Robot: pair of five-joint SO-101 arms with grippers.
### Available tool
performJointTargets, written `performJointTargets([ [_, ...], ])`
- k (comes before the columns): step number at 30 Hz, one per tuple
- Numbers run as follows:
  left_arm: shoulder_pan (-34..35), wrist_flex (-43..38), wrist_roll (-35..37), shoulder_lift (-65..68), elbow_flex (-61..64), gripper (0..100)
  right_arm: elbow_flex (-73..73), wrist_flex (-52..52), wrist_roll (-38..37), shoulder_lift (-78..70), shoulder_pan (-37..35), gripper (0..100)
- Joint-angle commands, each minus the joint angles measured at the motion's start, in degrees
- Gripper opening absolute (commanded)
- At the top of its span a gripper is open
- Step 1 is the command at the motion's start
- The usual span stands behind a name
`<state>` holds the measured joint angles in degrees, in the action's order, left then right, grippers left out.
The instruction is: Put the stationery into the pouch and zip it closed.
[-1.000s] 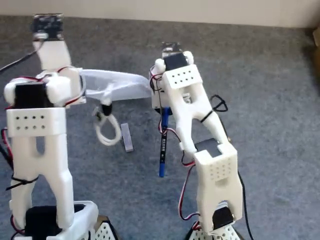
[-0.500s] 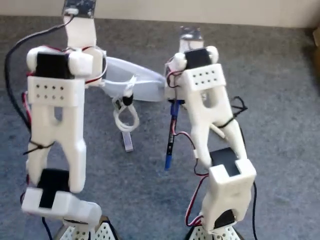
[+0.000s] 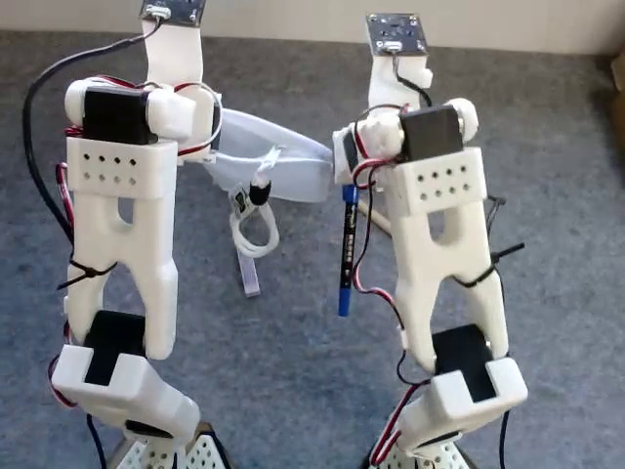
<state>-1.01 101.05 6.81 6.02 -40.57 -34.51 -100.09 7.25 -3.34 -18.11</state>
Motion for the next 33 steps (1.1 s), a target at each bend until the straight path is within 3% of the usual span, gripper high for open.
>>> performJointTargets([
  [1, 2.42, 0.62, -0.53, -1.01, -3.30, 1, -1.19, -0.75, -0.97, 5.49, 0.04, 0.5],
  [6, 2.68, 0.62, -1.67, -1.19, -3.30, 1, -1.27, 1.89, -0.97, 8.13, 0.04, 0.5],
  [11, 7.52, 0.62, -1.85, -6.90, -3.12, 1, -1.27, 4.00, -0.97, 10.42, 0.04, 0.5],
  [18, 8.84, 0.35, -2.99, -13.93, 7.78, 1, -1.27, 13.32, -0.97, 13.23, -0.13, 0.5],
  [33, 8.48, 0.18, -1.05, -14.99, 15.43, 1, -1.27, 19.21, -7.38, 24.92, -14.29, 0.5],
])
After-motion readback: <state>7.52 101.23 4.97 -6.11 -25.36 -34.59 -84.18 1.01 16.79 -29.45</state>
